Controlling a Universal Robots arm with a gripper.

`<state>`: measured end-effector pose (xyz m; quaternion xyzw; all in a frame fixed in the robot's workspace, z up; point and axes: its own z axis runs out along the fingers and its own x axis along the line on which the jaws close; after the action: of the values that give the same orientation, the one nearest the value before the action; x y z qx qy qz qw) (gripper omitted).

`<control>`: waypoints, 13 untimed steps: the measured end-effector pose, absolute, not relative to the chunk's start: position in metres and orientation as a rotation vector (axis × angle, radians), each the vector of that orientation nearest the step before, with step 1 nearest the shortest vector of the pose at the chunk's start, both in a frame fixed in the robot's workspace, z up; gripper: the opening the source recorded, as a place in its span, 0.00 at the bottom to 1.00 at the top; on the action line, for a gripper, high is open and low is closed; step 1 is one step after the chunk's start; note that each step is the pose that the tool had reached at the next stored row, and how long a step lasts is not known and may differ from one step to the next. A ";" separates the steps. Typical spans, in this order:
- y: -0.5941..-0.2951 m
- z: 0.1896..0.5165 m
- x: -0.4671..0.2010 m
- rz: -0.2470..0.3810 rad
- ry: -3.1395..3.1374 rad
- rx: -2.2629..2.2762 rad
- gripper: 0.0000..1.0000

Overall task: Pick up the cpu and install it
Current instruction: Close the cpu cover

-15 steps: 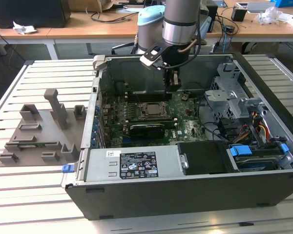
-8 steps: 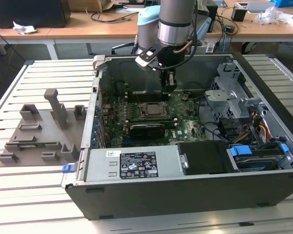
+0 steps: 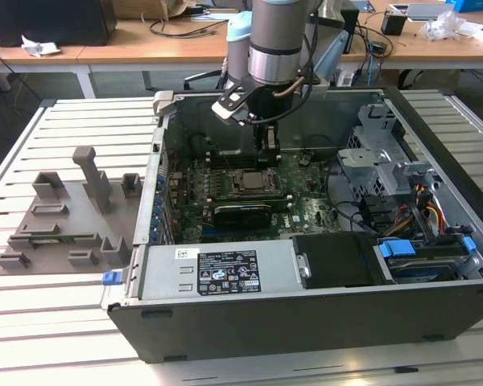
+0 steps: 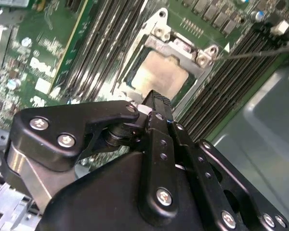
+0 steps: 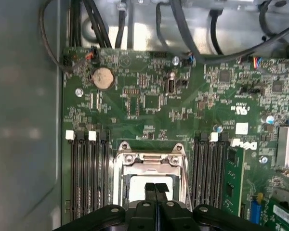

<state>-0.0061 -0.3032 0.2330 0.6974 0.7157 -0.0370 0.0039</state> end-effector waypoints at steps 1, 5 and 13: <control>-0.303 0.231 -0.008 -0.116 2.243 2.186 0.11; -0.303 0.223 -0.022 -0.116 2.243 2.186 0.11; -0.303 0.208 -0.038 -0.116 2.243 2.186 0.11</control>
<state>-0.0376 -0.3033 0.2077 0.6975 0.7156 -0.0371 0.0039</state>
